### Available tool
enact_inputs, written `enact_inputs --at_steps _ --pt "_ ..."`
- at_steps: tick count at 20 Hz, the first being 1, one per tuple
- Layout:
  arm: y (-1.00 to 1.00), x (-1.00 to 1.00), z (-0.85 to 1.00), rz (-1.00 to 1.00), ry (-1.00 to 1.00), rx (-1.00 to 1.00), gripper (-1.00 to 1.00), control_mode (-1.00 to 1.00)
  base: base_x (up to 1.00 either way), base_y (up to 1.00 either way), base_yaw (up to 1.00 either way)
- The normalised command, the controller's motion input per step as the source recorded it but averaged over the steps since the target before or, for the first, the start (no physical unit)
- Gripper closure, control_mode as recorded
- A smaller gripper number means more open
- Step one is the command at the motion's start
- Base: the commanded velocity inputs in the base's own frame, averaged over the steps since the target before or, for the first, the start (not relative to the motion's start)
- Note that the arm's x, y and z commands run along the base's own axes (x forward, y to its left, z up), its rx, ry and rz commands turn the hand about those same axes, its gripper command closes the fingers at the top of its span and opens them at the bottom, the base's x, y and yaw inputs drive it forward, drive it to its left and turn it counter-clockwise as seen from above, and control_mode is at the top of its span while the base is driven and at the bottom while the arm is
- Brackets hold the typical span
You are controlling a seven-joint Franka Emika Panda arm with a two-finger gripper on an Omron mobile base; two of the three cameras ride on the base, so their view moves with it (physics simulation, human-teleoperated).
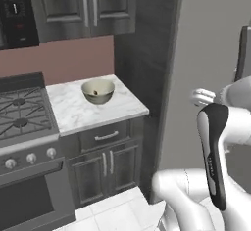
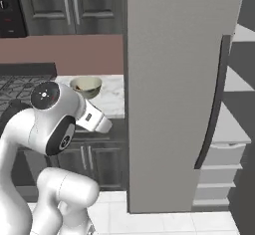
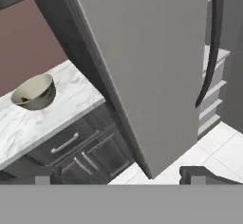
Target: Take the chicken drumstick, mushroom, and fish from the freezer and place them in the bowl on the counter.
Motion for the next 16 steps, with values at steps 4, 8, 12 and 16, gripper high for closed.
enact_inputs --at_steps 4,8,12,16 --pt "0.00 0.00 0.00 0.00 0.00 0.00 -1.00 1.00 0.00 -1.00 -0.16" --pt "0.00 0.00 0.00 0.00 0.00 0.00 -1.00 1.00 0.33 -1.00 -0.10" --pt "0.00 0.00 0.00 0.00 0.00 0.00 -1.00 1.00 0.21 -1.00 -0.13" --pt "0.00 0.00 0.00 0.00 0.00 0.00 -1.00 1.00 0.39 -0.99 -0.05"
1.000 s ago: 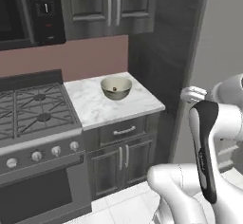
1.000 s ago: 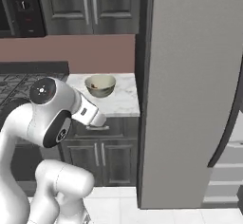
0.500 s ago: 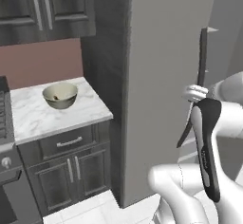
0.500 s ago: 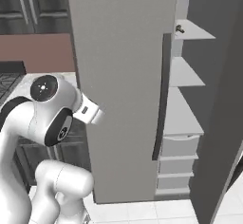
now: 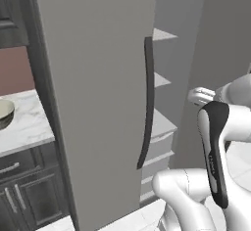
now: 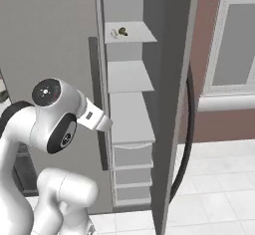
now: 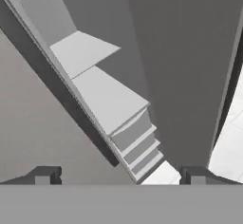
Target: Take the chicken drumstick, mushroom, and fish from the freezer and place them in the bowl on the counter.
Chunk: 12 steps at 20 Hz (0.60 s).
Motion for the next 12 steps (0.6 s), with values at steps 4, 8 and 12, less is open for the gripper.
enact_inputs --at_steps 4,8,12 --pt "0.00 0.00 0.00 0.00 0.00 0.00 -1.00 1.00 0.61 -0.65 0.01" --pt "0.00 0.00 0.00 0.00 0.00 0.00 -1.00 1.00 0.66 -0.28 0.05" --pt "0.00 0.00 0.00 0.00 0.00 0.00 -1.00 1.00 0.33 0.01 0.27"
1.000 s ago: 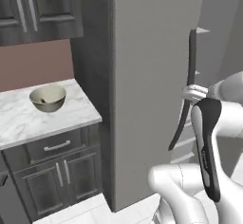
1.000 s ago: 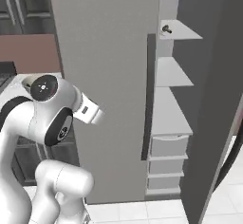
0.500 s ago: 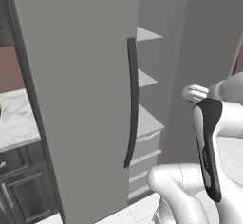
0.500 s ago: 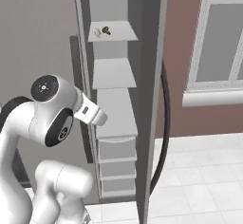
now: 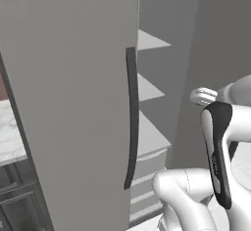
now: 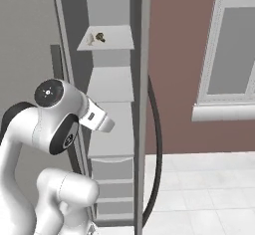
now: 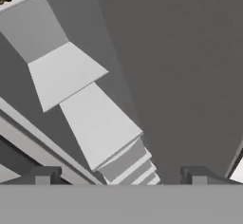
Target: Take the chicken drumstick, mushroom, and fish from the freezer and place them in the bowl on the counter.
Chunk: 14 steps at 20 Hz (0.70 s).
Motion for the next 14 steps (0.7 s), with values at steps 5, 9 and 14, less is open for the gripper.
enact_inputs --at_steps 5,9,14 --pt "0.00 0.00 0.00 0.00 0.00 0.00 -1.00 1.00 0.35 0.00 0.24" --pt "0.00 0.00 0.00 0.00 0.00 0.00 -1.00 1.00 0.94 -0.23 0.08" --pt "0.00 0.00 0.00 0.00 0.00 0.00 -1.00 1.00 1.00 -0.30 0.04"
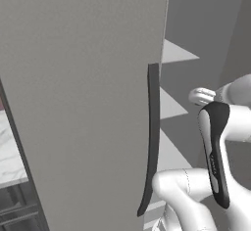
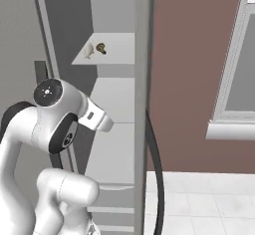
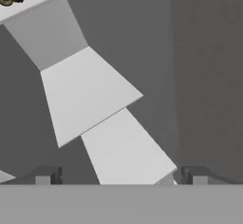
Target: Take the chicken drumstick, mushroom, and fish from the freezer and place them in the bowl on the counter.
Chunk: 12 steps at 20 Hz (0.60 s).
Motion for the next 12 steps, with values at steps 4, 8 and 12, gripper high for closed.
enact_inputs --at_steps 4,8,12 --pt "0.00 0.00 0.00 0.00 0.00 0.00 -1.00 1.00 0.62 -0.38 0.09" --pt "-0.22 0.00 0.57 0.16 -0.07 -0.03 -1.00 -1.00 0.04 -0.08 0.04" --pt "-0.04 0.00 0.89 0.29 -0.12 -0.13 -1.00 -1.00 0.00 0.00 0.00"
